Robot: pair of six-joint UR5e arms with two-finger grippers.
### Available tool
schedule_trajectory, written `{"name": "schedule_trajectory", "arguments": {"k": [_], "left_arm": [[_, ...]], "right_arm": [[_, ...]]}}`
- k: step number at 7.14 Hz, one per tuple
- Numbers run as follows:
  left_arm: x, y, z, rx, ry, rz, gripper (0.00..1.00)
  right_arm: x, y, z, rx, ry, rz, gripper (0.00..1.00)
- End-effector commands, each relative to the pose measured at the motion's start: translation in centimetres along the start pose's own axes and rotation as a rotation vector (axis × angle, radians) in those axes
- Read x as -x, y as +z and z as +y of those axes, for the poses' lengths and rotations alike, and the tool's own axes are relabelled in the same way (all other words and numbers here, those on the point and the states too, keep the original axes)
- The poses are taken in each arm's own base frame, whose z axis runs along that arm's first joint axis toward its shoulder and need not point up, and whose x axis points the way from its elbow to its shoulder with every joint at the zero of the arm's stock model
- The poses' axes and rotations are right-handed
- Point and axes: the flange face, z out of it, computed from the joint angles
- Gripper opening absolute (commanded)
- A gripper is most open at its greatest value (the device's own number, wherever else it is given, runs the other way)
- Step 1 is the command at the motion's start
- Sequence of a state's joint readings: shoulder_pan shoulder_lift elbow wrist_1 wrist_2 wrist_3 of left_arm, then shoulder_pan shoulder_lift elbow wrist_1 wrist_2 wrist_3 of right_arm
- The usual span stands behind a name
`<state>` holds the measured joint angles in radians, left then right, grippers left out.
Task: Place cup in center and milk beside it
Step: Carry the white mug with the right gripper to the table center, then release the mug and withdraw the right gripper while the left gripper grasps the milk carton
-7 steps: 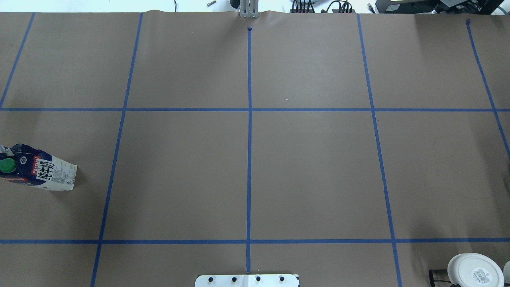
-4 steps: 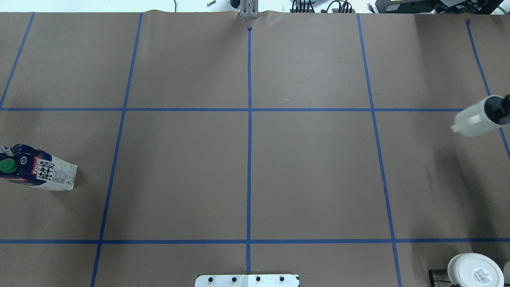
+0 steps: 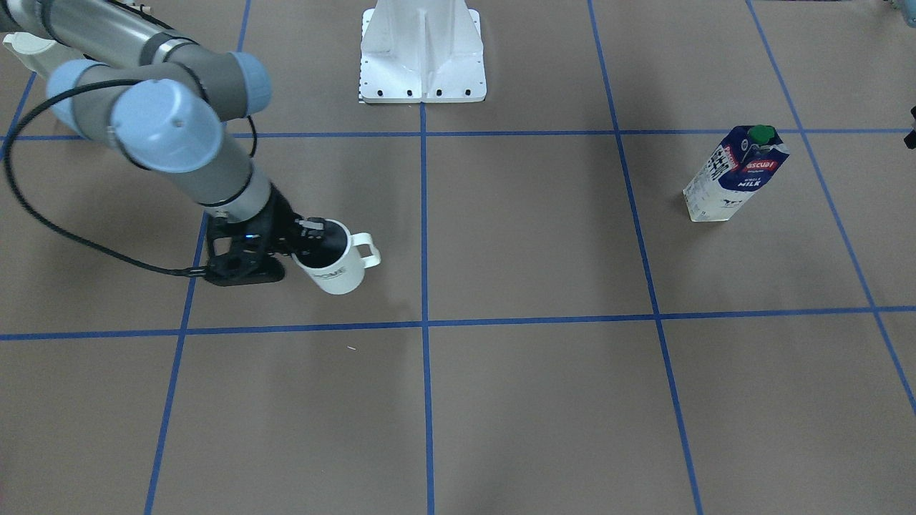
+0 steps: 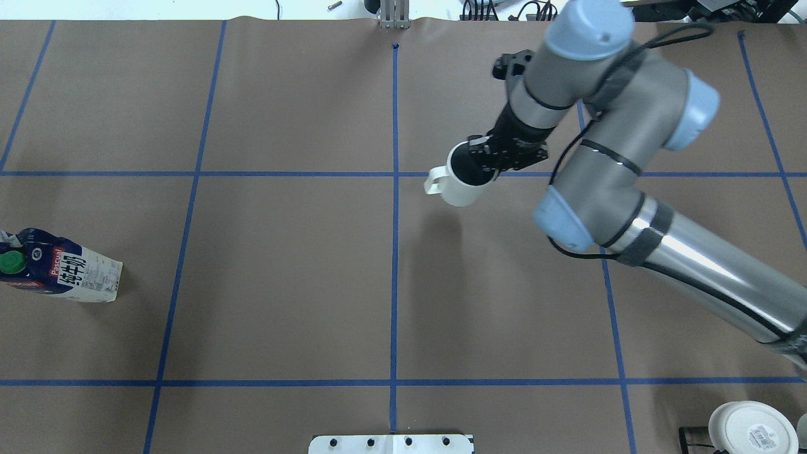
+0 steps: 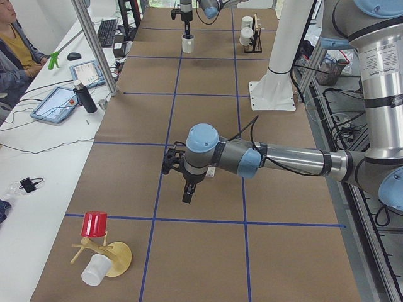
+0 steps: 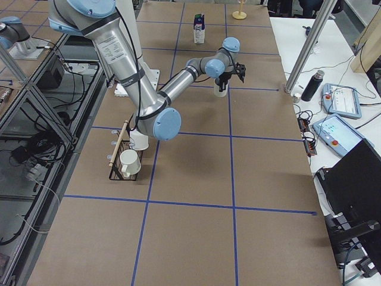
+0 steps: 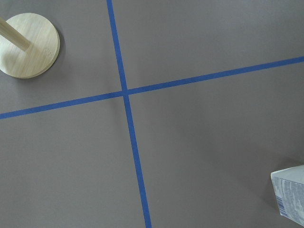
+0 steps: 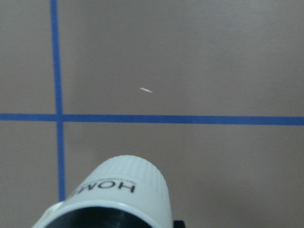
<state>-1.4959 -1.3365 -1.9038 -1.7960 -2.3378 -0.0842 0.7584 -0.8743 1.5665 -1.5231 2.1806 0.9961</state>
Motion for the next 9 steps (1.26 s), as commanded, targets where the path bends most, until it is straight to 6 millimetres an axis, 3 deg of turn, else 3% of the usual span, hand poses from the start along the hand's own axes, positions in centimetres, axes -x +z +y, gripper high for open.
{"name": "schedule_trajectory", "arguments": {"k": [1,4,5,6,7,8,9], "left_arm": [[-0.2,-0.1,-0.2,-0.004,0.004,0.0,0.98],[-0.9,-0.6,-1.2,-0.011,-0.003,0.005,0.98],[-3.1,-2.0,-4.5,-0.03,-0.143,0.065,0.98],[-5.3,-2.9,-5.8,-0.042,-0.217,0.088,0.98],[-8.4,-2.5,-5.9,-0.024,-0.274,0.098,0.98],[-12.5,-1.8,-5.5,0.002,-0.309,0.102,0.98],[-15.7,-0.1,-3.8,0.043,-0.312,0.086,0.98]], "right_arm": [[6.0,4.8,0.6,0.03,-0.273,0.037,0.0],[6.6,6.6,-1.0,0.055,-0.379,0.064,0.03],[7.3,5.9,-1.0,0.046,-0.373,0.054,0.99],[7.0,2.9,-2.1,0.016,-0.353,0.031,1.0],[5.1,-1.7,-3.9,0.006,-0.323,-0.029,1.0],[-1.6,-6.8,-4.1,0.008,-0.277,-0.093,1.0],[-9.1,-8.8,-1.8,-0.021,-0.252,-0.082,1.0]]}}
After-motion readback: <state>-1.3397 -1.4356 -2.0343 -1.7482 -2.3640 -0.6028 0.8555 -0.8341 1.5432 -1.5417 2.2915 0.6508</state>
